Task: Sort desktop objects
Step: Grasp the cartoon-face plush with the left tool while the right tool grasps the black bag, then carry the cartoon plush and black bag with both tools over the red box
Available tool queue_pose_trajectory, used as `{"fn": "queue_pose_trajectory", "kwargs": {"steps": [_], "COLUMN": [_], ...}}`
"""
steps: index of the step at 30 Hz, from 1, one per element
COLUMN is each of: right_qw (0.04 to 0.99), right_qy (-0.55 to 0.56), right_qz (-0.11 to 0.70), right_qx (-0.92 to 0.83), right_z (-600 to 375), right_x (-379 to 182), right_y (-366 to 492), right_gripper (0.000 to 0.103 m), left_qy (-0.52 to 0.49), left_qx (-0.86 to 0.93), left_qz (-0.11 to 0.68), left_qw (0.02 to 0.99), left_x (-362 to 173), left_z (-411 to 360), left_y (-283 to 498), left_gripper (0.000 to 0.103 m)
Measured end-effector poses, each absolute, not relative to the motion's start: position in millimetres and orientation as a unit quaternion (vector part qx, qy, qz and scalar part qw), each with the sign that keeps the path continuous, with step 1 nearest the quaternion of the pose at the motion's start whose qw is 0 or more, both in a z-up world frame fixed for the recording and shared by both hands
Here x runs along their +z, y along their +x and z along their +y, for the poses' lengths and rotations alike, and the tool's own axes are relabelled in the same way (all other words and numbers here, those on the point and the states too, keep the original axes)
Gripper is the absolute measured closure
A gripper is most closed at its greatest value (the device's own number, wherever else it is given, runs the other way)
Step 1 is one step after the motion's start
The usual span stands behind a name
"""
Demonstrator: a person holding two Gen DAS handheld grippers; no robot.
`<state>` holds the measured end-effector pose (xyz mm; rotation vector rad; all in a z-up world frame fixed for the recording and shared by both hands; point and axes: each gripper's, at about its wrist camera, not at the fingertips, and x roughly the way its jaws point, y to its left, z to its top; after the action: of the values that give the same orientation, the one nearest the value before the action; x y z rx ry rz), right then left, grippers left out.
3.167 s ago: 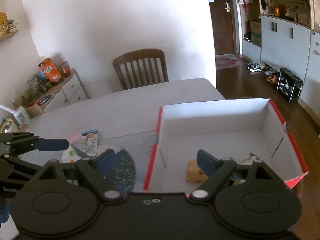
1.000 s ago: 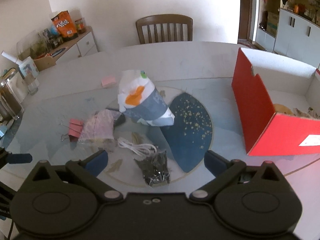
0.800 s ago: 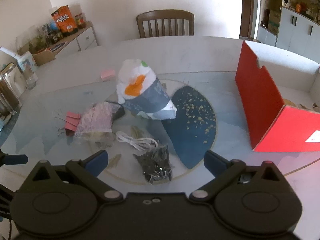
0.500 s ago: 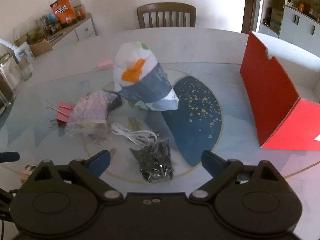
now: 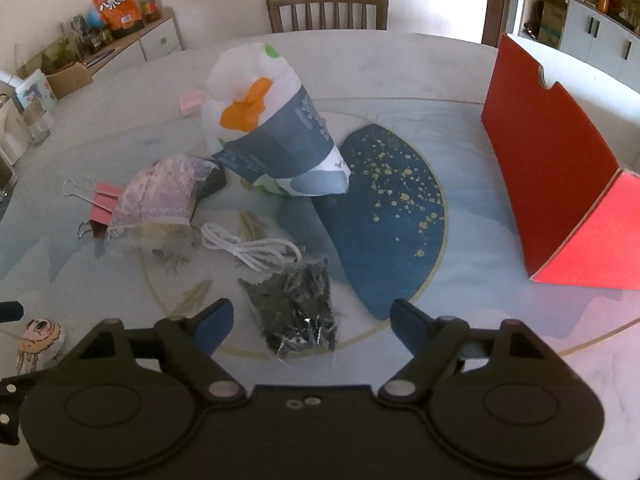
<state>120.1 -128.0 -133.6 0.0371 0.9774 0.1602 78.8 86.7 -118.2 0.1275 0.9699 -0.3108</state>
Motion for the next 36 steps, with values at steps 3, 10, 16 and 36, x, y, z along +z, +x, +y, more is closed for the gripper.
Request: {"fn": "queue_pose_trajectory", "kwargs": {"steps": [3, 10, 16, 36], "right_qw": [0.877, 0.877, 0.878, 0.876], "right_qy": [0.017, 0.013, 0.005, 0.039], "right_qz": [0.474, 0.474, 0.473, 0.475], "right_qx": [0.077, 0.074, 0.067, 0.066], "right_z": [-128, -130, -131, -148], "right_x": [-135, -136, -134, -116], "right_y": [121, 121, 119, 90], "right_gripper": [0.024, 0.035, 0.048, 0.07], "left_qy": [0.058, 0.063, 0.071, 0.059], "left_qx": [-0.148, -0.143, -0.141, -0.151], "left_qz": [0.467, 0.463, 0.462, 0.463], "left_qw": [0.87, 0.872, 0.873, 0.871], "left_x": [-119, -117, -116, -108], "left_z": [87, 87, 84, 68], "left_y": [79, 81, 80, 76], "left_gripper": [0.022, 0.042, 0.052, 0.055]}}
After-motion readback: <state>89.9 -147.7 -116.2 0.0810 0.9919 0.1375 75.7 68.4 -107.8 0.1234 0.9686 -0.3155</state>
